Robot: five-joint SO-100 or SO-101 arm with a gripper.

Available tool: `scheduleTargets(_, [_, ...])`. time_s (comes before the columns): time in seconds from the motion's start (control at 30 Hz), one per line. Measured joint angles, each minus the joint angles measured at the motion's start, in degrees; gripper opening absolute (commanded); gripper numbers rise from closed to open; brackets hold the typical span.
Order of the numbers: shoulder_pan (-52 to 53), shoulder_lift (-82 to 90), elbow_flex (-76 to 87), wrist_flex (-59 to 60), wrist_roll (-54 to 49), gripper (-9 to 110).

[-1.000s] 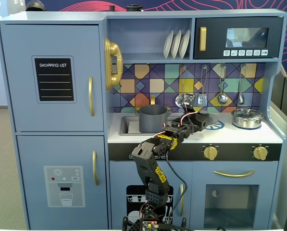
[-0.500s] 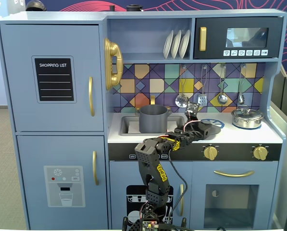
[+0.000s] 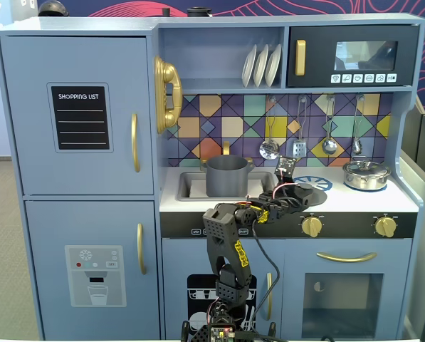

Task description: Take off the lid from the gray recipient and place it on the counter

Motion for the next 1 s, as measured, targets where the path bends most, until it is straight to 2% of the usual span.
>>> scheduleTargets(0.27, [0.00,-1.32,-0.62,-1.76,0.18,1])
scheduleTargets(0.37, [0.00,-1.41,-0.62,-1.76,-0.44,16])
scheduleTargets(0.5, [0.09,-1.41,-0.53,-2.11,-0.35,25])
scheduleTargets(1.0, [3.16,-0.35,0.35,-2.11,-0.79,27])
